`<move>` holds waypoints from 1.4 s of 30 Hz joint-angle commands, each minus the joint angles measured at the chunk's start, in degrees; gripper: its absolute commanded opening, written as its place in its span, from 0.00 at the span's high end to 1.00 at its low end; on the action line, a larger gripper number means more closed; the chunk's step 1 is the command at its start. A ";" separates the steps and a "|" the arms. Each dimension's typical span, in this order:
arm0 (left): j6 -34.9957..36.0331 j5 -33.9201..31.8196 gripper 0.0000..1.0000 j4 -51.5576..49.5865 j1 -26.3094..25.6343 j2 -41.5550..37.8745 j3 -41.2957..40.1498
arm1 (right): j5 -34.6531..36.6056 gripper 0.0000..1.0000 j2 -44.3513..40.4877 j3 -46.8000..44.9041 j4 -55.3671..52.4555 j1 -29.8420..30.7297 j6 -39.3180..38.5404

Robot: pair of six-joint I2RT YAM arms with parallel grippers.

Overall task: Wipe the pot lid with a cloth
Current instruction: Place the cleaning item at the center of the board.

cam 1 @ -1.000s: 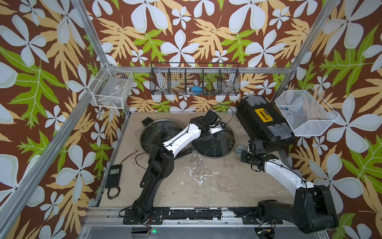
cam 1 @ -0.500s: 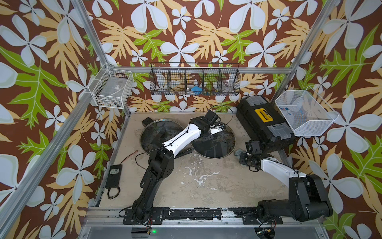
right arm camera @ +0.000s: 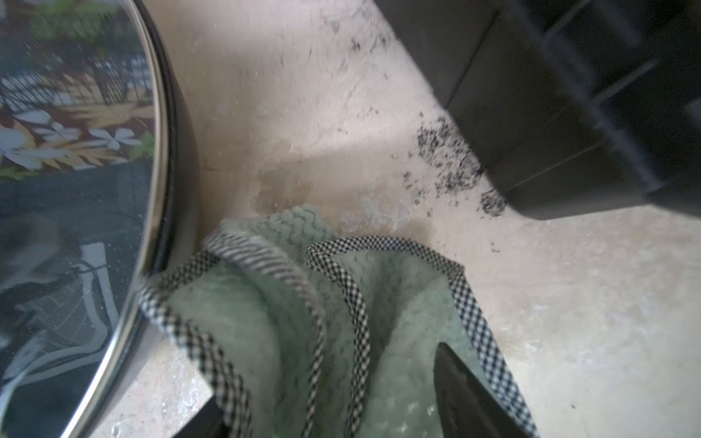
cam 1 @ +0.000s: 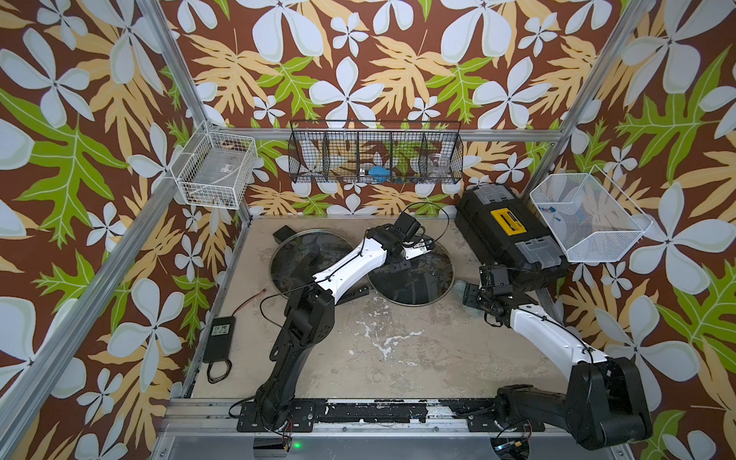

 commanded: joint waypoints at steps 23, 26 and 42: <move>-2.44 4.82 0.52 -4.51 -0.01 -1.92 0.22 | 2.60 0.31 -2.95 1.37 -2.28 0.07 -1.25; -3.19 6.60 0.60 -5.22 -0.01 -1.94 0.90 | 2.51 0.31 -3.08 1.14 -2.19 0.05 -1.16; -3.69 6.25 0.72 -5.28 -0.03 -1.87 0.23 | 2.01 0.31 -3.35 0.79 -2.01 0.05 -1.51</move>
